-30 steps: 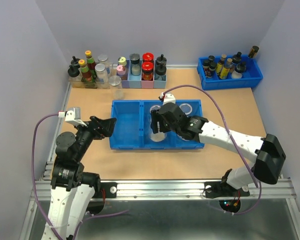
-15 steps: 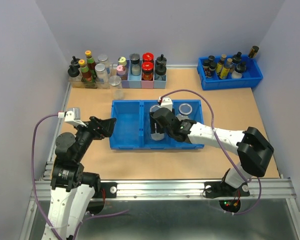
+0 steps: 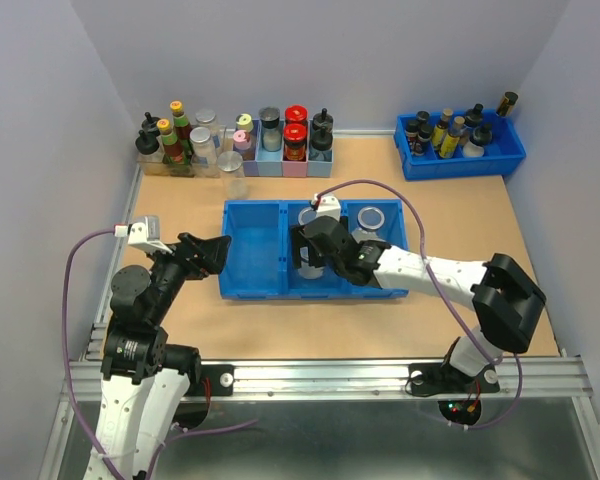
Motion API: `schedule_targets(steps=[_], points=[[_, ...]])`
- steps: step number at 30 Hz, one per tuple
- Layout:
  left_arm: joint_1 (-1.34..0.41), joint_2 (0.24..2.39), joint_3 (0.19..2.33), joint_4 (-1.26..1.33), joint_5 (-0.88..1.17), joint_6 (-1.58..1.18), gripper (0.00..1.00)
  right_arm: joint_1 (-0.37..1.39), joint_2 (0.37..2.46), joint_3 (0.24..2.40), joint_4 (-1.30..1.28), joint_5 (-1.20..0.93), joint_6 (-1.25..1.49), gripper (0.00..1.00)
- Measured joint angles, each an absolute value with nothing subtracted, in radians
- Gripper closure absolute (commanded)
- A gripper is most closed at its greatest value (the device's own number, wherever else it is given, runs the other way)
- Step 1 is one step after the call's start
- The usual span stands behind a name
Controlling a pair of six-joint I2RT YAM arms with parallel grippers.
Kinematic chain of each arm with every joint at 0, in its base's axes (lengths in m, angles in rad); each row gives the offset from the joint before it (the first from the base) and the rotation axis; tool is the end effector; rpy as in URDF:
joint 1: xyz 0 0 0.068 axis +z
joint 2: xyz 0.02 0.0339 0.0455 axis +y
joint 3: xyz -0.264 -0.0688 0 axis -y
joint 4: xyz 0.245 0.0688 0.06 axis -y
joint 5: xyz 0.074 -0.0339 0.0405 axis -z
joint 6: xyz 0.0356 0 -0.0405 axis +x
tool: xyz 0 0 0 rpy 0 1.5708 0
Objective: Organize the condiment bottles
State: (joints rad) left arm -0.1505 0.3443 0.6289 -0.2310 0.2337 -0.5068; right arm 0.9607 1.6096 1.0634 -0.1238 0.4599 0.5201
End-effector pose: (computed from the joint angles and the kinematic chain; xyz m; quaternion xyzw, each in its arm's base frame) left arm 0.0959 -0.0229 0.3348 -0.0378 0.6874 -0.3086 0.6564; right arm 0.2156 0.2809 0.2355 -0.0947 0.8771 0.1345 0.4513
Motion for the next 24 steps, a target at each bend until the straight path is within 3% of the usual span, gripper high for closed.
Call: schedule_targets(steps=[7, 15, 24], points=[[-0.150, 0.345, 0.640, -0.243, 0.215, -0.508, 0.01, 0.966, 1.517, 1.109, -0.243, 0.363, 0.472, 0.00], [-0.150, 0.345, 0.657, -0.244, 0.196, -0.519, 0.01, 0.966, 1.517, 1.354, -0.369, 0.289, 0.368, 0.00], [-0.150, 0.344, 0.676, -0.258, 0.130, -0.542, 0.01, 0.970, 1.924, 1.777, -0.342, 0.302, 0.169, 0.00]])
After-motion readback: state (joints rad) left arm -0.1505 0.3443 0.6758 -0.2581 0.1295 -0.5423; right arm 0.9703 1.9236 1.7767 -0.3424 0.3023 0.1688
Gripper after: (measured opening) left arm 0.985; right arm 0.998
